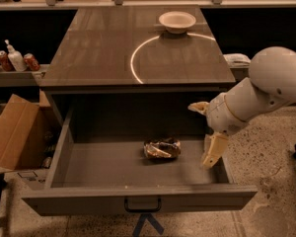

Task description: Pick orange can from top drawer and place on counter

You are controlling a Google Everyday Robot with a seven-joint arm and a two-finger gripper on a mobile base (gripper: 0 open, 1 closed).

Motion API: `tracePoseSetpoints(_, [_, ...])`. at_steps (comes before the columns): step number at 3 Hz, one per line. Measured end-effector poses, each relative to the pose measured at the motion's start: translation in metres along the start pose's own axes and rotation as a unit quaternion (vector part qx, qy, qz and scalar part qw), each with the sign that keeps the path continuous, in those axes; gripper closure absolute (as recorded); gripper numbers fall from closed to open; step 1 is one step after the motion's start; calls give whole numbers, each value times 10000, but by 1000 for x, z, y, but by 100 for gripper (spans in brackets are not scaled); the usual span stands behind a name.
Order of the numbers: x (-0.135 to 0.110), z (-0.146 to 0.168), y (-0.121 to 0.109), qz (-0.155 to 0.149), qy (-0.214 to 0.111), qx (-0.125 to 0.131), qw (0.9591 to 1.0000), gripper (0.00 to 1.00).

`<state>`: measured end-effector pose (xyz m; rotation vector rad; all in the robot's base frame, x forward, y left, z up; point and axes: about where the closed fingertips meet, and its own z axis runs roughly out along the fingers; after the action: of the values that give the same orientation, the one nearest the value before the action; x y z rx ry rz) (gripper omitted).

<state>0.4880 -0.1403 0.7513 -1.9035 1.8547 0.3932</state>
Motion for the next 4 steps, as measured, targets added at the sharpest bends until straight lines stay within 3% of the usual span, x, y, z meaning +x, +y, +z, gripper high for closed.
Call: tracePoseSetpoints(4, [14, 113, -30, -362, -326, -188, 9986, 0])
